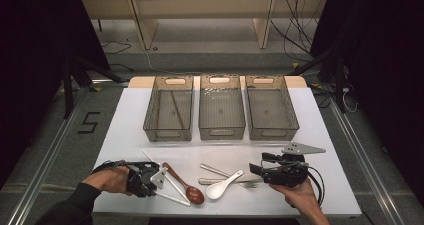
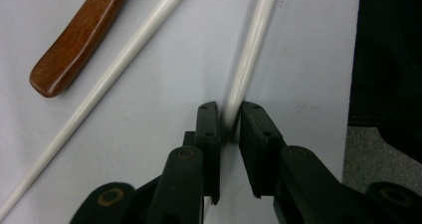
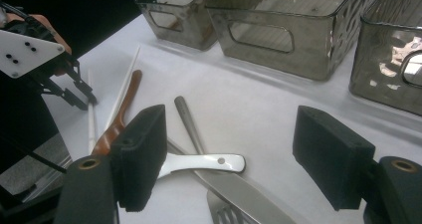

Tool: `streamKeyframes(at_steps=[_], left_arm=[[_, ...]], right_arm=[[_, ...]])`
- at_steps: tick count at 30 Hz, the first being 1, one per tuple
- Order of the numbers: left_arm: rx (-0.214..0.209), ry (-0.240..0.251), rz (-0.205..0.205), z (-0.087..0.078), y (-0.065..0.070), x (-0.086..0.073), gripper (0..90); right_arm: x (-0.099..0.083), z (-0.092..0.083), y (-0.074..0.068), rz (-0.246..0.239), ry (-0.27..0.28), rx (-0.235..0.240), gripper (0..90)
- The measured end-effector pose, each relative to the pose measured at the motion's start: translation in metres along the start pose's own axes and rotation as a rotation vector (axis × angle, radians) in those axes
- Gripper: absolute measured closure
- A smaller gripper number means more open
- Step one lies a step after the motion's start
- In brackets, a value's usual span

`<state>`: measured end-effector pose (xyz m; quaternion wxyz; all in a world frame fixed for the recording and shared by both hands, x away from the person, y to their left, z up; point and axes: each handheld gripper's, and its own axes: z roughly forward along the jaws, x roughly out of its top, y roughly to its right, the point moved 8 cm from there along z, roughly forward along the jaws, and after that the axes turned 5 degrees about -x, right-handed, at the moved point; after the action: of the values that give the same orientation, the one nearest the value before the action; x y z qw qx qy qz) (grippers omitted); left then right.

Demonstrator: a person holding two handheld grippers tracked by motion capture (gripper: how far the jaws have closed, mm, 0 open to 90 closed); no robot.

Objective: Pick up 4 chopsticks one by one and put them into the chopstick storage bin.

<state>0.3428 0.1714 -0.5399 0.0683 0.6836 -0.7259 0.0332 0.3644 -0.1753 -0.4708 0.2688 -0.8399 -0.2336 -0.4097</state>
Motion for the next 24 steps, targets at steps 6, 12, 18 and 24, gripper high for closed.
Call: streamKeyframes(at_steps=[6, 12, 18, 24], left_arm=[[0.003, 0.005, -0.001, 0.0005, 0.0014, 0.0003, 81.3], [-0.013, -0.004, -0.003, 0.0006, 0.0037, 0.0011, 83.6], [-0.018, -0.003, 0.008, 0.0002, 0.0037, 0.0006, 84.1], [-0.022, 0.013, -0.007, -0.0002, 0.0045, -0.0006, 84.2]], right_arm=[[-0.0002, -0.0001, 0.0009, 0.003, -0.001, -0.004, 30.5], [-0.0004, -0.0002, 0.0018, 0.013, -0.001, -0.001, 30.7], [-0.0005, 0.0, 0.0017, 0.012, -0.001, 0.001, 30.7], [-0.0005, 0.0001, 0.0018, 0.013, -0.001, 0.001, 30.7]])
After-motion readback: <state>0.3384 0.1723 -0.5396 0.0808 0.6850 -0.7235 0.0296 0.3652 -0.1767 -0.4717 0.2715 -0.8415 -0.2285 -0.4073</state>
